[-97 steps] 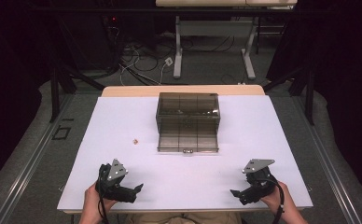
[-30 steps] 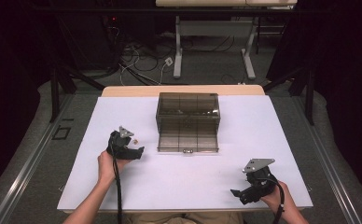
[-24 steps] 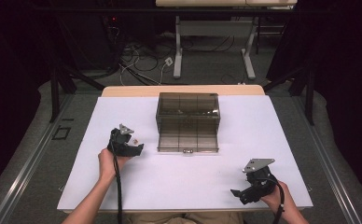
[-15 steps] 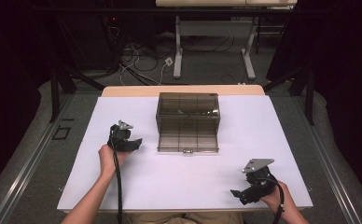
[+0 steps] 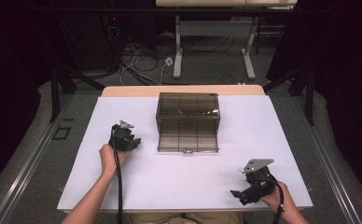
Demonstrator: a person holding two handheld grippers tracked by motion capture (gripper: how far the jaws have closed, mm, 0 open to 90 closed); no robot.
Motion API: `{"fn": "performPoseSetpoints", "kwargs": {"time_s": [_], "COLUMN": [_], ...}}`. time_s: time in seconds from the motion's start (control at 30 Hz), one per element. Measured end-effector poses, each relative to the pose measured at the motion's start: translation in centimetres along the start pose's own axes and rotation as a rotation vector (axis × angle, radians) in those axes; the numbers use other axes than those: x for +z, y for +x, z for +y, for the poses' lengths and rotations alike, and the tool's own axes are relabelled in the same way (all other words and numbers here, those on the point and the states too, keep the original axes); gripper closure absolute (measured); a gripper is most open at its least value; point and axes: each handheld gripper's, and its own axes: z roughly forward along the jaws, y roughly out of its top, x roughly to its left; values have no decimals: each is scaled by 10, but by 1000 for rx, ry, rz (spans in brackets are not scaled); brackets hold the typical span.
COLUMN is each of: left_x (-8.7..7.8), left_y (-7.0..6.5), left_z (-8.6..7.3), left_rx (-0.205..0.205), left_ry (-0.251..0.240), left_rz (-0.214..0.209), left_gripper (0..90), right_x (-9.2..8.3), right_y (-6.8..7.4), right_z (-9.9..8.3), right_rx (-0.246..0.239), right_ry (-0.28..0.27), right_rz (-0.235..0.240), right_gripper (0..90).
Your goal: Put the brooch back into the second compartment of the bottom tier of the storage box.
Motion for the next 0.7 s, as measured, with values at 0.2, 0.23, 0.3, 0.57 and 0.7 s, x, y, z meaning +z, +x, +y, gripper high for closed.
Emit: {"fn": "performPoseSetpoints", "kwargs": {"time_s": [0.2,0.23,0.3,0.57,0.7], "left_x": [0,0,0,-1,-1], "left_y": [0,1,1,1,2], "left_z": [-1,-1,-2,-3,-4], "left_rx": [10,6,9,4,7], "left_ry": [-5,-6,-7,-16,-17], "left_rz": [-19,-22,-21,-22,-30], "left_gripper": [714,721,726,737,738], "right_x": [1,0,1,0,-1], "right_y": [0,0,0,0,0], "right_z": [0,0,0,0,0], "right_rx": [1,2,9,8,3], "right_ry": [-6,-7,-10,0,7], "right_rz": [2,2,13,6,-3], "right_gripper": [1,0,1,1,1]}}
